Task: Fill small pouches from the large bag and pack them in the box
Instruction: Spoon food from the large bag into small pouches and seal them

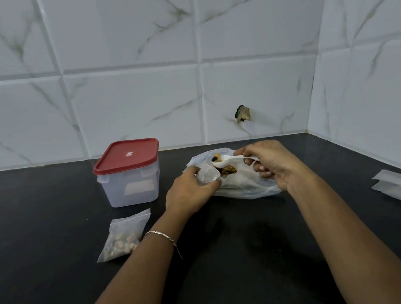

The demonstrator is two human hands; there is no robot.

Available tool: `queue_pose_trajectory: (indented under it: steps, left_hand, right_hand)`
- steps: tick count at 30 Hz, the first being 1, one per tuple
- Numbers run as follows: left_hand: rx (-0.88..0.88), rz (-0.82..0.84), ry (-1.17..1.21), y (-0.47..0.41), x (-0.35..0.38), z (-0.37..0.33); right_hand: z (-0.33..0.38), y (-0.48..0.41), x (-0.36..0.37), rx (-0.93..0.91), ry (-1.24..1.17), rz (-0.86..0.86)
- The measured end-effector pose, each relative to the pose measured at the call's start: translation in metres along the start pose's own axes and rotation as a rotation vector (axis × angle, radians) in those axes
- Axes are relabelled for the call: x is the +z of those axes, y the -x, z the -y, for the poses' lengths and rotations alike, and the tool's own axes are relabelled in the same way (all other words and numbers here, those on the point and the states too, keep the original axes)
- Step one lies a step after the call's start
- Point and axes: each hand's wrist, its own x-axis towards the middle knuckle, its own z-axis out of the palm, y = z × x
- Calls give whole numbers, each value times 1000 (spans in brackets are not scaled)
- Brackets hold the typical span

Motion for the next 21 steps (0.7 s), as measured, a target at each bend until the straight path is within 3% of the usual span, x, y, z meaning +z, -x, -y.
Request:
queue_pose_trajectory:
  steps: [3,5,8,12,17,21]
  left_hand:
    - [-12,-24,77,0,-1,-1]
    - [-10,-42,120,1,-1,-2]
    - [6,-61,174,0,-2,-3]
    - [7,-107,262,-3,-2,-3]
    - [31,-114,346,-4,0,-2]
    - [34,-84,421,-3,-1,-5]
  right_hand:
    - [5,8,7,-113,103,92]
    - [6,13,13,-283,252,135]
    - [2,14,19,-543,520,128]
    - [0,14,22,-751,749,101]
    - [1,15,23,-837,635,-38]
    - [3,17,24,-816,477,-26]
